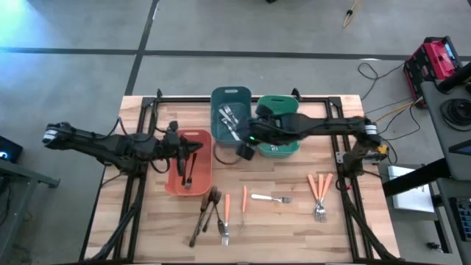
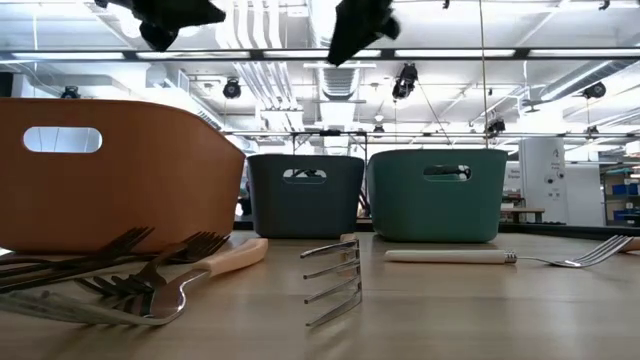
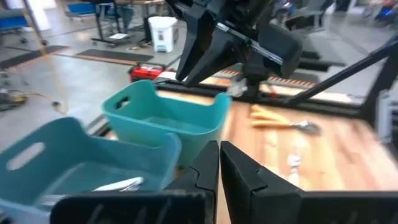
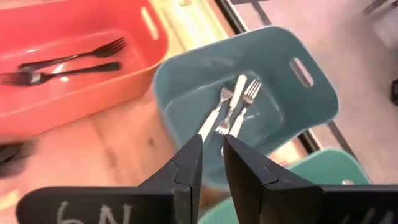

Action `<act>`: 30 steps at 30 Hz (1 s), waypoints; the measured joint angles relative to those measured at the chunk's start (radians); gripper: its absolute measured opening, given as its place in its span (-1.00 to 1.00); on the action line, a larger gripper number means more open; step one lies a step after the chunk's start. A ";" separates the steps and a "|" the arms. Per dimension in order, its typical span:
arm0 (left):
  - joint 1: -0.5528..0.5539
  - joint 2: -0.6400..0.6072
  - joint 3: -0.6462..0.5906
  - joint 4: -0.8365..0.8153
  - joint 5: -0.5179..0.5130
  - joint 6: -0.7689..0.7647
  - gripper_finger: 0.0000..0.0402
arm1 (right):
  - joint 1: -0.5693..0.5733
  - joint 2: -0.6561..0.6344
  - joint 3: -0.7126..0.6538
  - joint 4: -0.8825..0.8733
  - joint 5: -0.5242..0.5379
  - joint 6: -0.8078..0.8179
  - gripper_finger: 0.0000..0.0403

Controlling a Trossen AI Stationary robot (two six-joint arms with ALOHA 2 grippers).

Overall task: Sort silverware by color (type)
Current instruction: Put the orange fork into the green bin

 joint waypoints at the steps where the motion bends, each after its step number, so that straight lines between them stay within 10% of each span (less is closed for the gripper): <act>1: -0.016 0.009 0.000 0.014 0.000 -0.009 -1.00 | 0.014 -0.027 -0.027 0.003 0.000 0.011 -0.72; 13: -0.191 0.225 0.169 0.003 0.000 -0.208 -1.00 | 0.185 -0.275 -0.245 0.019 -0.002 0.169 -0.72; 30: -0.398 0.740 0.496 -0.212 -0.105 -0.872 -1.00 | 0.305 -0.318 -0.297 0.014 -0.011 0.168 -0.72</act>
